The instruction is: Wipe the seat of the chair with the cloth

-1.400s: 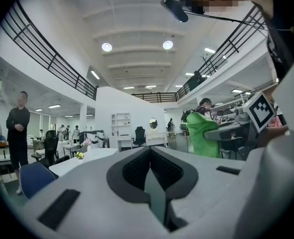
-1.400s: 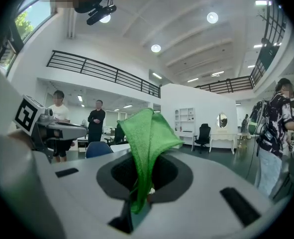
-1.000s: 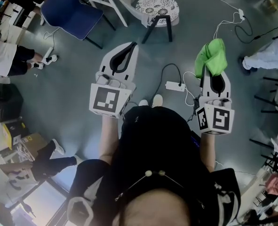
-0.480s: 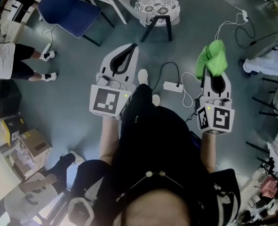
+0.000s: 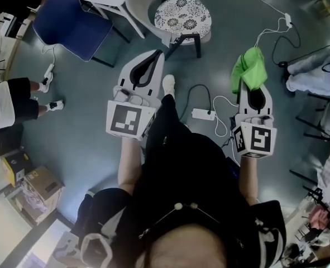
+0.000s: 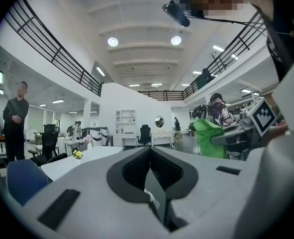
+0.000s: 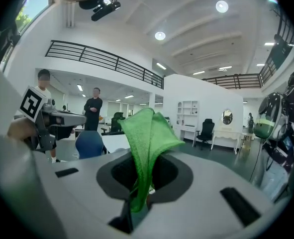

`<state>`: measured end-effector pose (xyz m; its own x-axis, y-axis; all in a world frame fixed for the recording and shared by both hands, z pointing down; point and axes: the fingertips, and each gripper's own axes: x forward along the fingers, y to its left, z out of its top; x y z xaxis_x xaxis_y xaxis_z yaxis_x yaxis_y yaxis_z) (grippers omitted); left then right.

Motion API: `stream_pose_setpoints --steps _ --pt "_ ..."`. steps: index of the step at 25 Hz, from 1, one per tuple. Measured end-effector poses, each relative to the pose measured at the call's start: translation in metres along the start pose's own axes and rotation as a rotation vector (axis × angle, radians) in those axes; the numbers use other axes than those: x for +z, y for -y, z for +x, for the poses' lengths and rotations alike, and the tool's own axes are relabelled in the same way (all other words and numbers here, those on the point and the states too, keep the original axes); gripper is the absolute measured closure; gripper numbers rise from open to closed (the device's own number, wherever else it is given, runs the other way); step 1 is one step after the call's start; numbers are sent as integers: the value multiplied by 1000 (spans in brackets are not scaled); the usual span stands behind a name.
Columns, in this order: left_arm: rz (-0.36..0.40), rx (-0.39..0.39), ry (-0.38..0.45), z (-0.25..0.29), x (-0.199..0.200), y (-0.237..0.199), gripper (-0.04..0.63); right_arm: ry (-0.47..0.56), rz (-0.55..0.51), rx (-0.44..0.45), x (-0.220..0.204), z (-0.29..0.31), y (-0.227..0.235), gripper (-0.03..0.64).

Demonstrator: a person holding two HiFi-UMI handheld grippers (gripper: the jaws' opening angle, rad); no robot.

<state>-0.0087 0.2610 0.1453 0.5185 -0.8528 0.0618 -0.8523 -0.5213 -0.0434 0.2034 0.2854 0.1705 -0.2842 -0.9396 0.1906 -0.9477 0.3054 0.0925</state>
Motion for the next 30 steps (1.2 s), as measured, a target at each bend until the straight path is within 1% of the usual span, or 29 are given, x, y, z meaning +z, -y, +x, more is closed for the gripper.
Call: stream_pose_setpoints --steps 3,8,12,17,20,26,30 --pt "-6 8 17 39 4 -43 589 -15 -11 10 9 56 -2 572" --pt "12 -3 21 102 -1 -113 589 -58 5 18 19 146 -7 572" --pt "29 -34 12 143 -18 -154 589 -85 12 68 25 202 -18 571" --pt "14 -49 28 176 -39 -184 589 -163 53 181 14 252 -31 572" --pt "8 -22 46 190 -48 -197 589 -204 83 225 -1 290 -34 572" --pt "-1 24 24 209 -66 -221 589 -277 118 329 -35 381 -42 572" --pt "-6 60 29 224 -74 -235 588 -336 125 380 -67 443 -47 571"
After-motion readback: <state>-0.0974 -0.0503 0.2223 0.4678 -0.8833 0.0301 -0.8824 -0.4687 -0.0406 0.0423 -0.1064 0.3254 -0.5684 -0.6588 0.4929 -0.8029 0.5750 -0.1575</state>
